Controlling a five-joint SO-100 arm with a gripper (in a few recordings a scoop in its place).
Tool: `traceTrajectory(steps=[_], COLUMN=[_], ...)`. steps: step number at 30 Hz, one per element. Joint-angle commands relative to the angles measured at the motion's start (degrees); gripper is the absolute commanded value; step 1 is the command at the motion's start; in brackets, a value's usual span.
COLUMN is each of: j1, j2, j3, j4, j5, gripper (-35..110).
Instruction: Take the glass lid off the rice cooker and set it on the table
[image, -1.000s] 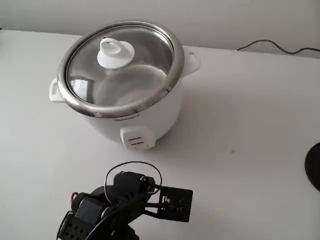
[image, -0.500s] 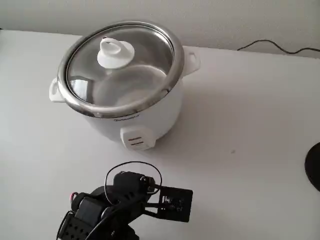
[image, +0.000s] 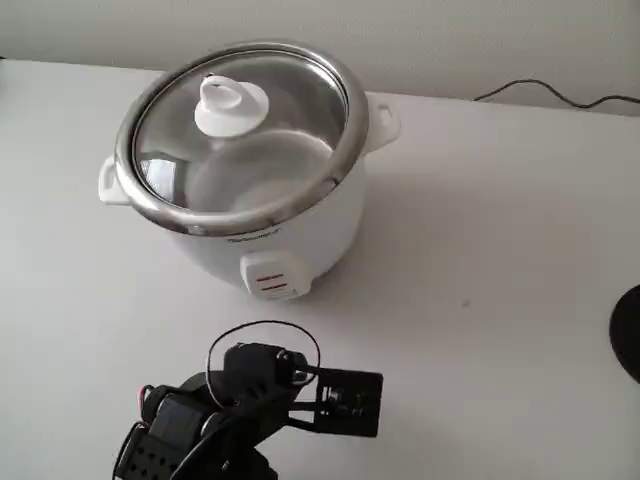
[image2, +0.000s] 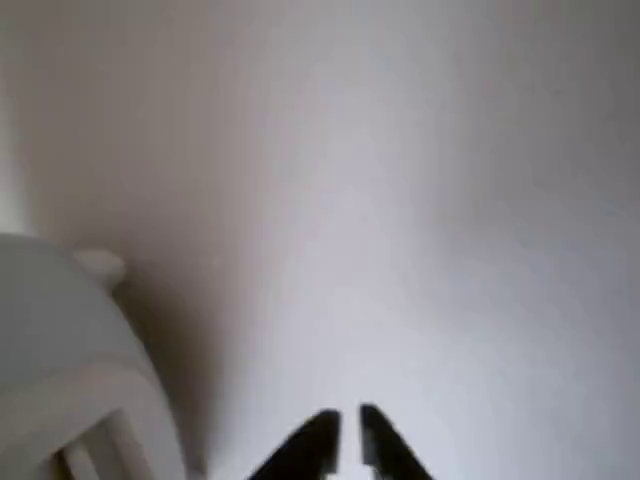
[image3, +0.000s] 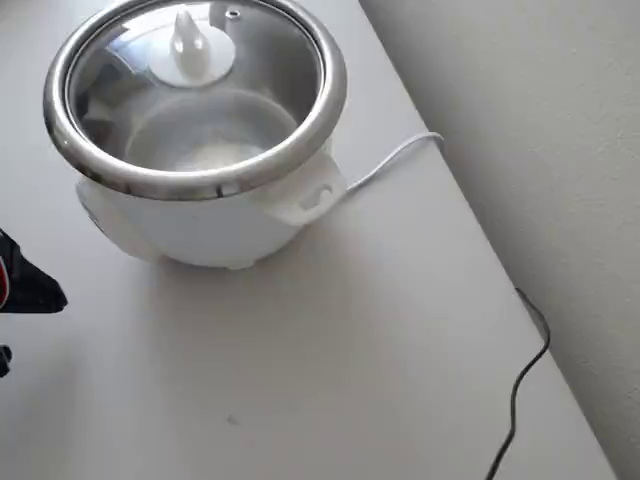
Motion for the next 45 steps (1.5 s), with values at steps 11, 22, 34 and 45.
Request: traceTrajectory(steps=[11,22,34,45], j1=[20.3,12.2,-11.9,-18.4], j2=[0.3,-4.9,-43.0,-60.3], j3=[-11.3,-39.8,-76.9,-80.0], j4=[-13.5,-24.4,-13.4,-20.3], j5=[-16.4,-9.4,4.1,7.8], gripper=[12,26,29,31])
